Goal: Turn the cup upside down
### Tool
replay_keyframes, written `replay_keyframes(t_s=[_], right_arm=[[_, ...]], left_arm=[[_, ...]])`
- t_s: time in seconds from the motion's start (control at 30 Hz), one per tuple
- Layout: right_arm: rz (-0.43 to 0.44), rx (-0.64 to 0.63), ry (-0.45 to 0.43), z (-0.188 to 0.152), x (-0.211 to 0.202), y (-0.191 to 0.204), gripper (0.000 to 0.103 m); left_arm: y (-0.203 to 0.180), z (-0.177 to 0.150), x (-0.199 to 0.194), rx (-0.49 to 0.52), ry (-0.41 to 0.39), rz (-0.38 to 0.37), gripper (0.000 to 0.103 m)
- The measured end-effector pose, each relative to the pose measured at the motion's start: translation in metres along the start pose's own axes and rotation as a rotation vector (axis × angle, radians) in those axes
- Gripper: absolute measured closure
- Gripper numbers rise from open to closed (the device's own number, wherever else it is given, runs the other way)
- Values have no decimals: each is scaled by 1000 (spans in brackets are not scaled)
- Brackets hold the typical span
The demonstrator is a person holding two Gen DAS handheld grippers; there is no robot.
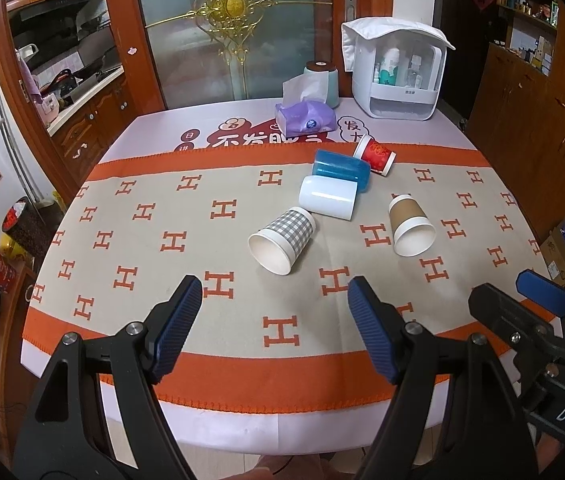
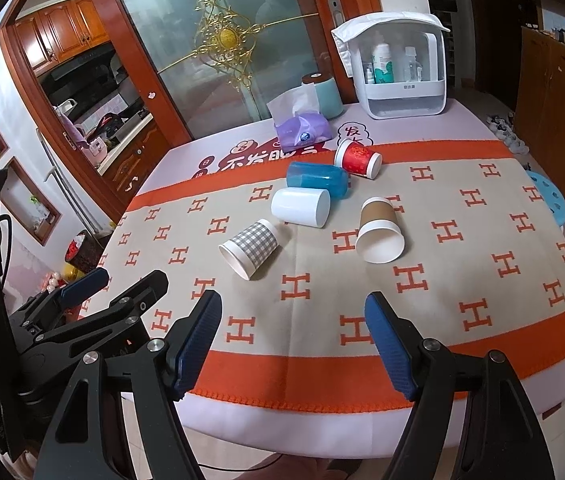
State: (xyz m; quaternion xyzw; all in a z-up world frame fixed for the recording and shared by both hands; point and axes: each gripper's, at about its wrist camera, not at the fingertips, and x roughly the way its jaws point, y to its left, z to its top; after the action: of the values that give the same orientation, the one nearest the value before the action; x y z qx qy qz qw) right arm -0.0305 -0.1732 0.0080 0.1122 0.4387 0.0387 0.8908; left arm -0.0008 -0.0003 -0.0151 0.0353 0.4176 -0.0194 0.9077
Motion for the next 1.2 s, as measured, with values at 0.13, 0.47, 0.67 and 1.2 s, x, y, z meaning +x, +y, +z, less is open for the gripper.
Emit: replay_keyframes(t_s=[0.13,0.47,0.67,1.2], right_arm=[[3,4,2,1,3,0,28],[5,47,10,18,21,-1,26],[-5,88,35,35,45,-6,23],[-47,245,147,68,166,-43,22]], left_arm=[[3,1,1,1,7,-3,30],[7,25,12,65,33,-23,30],[8,51,36,145,81,-43,30],[8,113,189,377,399,-261,30]])
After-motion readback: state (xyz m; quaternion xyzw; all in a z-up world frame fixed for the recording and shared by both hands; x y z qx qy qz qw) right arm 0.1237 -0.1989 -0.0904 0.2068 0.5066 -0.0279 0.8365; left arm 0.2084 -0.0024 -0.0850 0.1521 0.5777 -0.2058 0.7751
